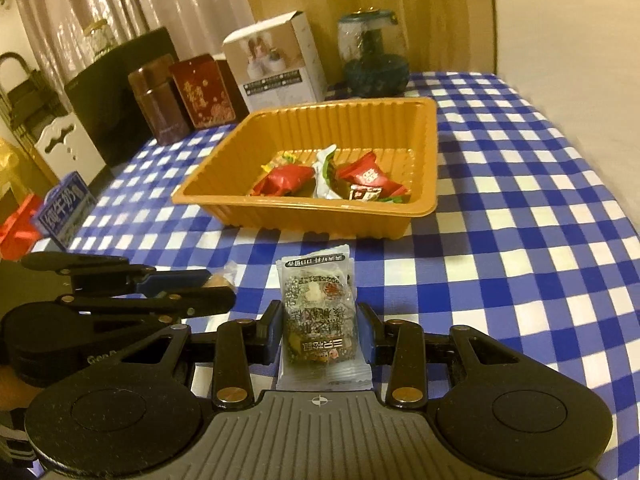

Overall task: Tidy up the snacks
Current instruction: 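Carry the cookie and snack bag over the orange tray with both tools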

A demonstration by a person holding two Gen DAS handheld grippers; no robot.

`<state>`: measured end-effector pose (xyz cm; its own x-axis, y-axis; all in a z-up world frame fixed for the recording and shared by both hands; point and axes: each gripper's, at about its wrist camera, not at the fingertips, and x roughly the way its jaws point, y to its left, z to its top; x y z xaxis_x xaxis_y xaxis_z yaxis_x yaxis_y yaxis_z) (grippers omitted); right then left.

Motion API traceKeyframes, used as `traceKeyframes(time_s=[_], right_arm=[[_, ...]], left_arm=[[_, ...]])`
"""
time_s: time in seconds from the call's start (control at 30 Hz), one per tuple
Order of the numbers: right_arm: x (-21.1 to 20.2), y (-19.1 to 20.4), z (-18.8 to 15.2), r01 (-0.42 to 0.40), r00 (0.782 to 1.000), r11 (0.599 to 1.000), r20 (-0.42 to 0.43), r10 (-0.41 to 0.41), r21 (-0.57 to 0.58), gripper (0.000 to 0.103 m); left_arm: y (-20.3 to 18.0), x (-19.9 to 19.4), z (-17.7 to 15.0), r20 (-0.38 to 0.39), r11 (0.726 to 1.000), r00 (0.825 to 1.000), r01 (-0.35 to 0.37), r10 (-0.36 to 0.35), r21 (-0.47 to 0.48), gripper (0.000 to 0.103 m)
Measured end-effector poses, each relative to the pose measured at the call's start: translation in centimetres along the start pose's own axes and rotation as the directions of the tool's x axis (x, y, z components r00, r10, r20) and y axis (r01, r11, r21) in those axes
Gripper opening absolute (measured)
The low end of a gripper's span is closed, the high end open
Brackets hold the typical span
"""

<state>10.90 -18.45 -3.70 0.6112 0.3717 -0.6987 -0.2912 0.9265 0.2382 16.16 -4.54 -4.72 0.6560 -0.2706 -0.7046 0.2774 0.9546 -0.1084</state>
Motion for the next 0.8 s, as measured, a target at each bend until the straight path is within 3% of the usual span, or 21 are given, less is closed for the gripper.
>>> traceKeyframes(time_s=[0.8], right_arm=[[-1.5, 0.8, 0.9, 0.029, 0.995, 1.0, 0.09, -0.03, 0.012, 0.039]], left_arm=[[0.9, -2.4, 0.9, 0.097, 0.998, 0.995, -0.006, 0.012, -0.066, 0.019]])
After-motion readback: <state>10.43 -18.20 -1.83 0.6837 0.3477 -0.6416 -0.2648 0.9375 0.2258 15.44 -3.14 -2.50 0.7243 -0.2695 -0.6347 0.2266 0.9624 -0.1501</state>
